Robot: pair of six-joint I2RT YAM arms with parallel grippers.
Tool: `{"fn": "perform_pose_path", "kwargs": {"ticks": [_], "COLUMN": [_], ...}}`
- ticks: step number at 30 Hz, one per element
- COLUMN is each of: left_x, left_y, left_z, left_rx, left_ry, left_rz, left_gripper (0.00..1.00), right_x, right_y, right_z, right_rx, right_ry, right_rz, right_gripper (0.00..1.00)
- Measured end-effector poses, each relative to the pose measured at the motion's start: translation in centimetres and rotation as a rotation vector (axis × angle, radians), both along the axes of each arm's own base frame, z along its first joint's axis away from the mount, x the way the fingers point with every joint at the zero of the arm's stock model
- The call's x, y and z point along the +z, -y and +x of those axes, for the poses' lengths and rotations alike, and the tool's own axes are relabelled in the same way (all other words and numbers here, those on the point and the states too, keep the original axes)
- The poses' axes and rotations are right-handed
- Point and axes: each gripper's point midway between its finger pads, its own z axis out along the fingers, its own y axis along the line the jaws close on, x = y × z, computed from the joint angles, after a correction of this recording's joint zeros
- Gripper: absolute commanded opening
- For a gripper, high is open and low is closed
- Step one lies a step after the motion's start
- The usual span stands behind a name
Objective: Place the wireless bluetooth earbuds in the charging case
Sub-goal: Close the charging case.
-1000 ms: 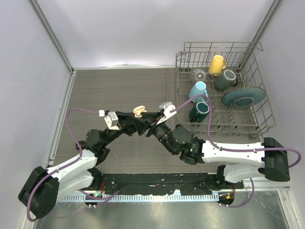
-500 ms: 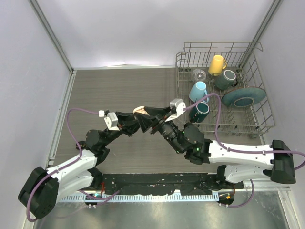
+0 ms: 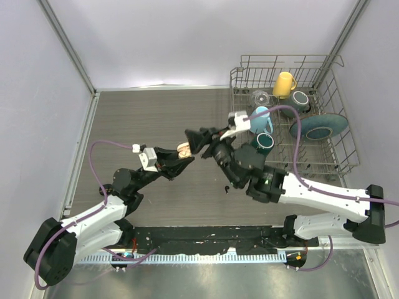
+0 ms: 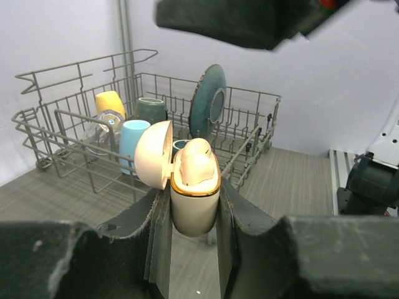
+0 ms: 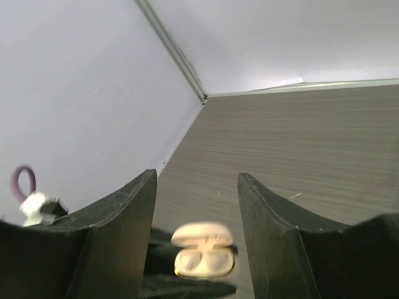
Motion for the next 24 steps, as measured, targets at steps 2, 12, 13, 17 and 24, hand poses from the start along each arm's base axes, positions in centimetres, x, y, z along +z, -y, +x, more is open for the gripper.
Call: {"fn": "perform_pose_path", "kwargs": {"ticks": [2,12,13,17,24], "left_x": [-0.2,-0.4,-0.4,-0.9,-1.3], "left_y": [0.2,1.6,1.6,2.0,2.4], "left_z": [-0.2,-1.4,-1.4,-1.5,-1.5], "left_rx": [-0.017,-0.130,-0.136,-0.160,-0.185], "left_ry": [-0.003,0.005,0.004,-0.005,-0.017], "left_rz": [0.012,0.069,0.073,0.090,0.109], "left_gripper": [0.00,0.00,0.00,0.00,0.00], "right_x": [0.8,-5.4,-6.2,-8.4,-8.6], "right_y": [0.9,2.9,2.7,2.4,2.1], "right_z": [1.9,5.2,5.0,4.0,3.1], "right_rx": [-0.037,0.020,0.042,0.100,0.166], "right_ry": [-0.061,-0.327,-0.349,-0.409,-0.421], "right_rz": [0.010,-0.087,-0.111,-0.184,-0.231], "right_gripper": [0.60,0.60,0.60,0.60,0.60]}}
